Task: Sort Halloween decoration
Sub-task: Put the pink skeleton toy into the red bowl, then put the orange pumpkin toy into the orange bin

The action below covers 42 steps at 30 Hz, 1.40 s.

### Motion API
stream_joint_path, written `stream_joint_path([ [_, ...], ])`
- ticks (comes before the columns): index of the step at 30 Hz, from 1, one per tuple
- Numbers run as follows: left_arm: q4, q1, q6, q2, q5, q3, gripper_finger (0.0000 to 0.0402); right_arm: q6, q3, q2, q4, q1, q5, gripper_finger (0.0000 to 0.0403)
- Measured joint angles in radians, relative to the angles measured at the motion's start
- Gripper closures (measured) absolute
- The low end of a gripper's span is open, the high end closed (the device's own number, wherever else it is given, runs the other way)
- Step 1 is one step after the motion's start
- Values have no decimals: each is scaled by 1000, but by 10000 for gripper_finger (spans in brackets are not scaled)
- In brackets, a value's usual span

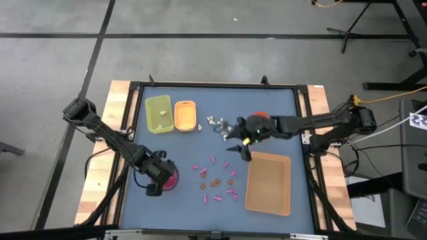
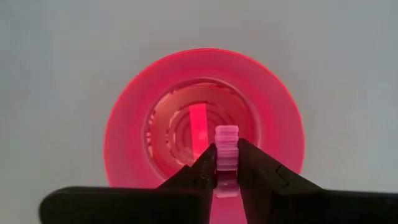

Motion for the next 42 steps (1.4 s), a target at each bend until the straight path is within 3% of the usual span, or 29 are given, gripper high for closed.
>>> stream_joint_path([
  [13,-4,0,-5,0,-12,0,291,54,0,38,43,247,236,159],
  [23,-2,2,2,1,-80,0,240,53,1,130,149,304,236,159],
  [32,5,1,2,1,-80,0,234,52,3,256,196,315,202,159],
  [38,6,1,2,1,-80,0,234,37,89,353,200,314,153,159],
  [42,9,1,2,1,-80,0,234,32,173,417,94,314,120,159],
])
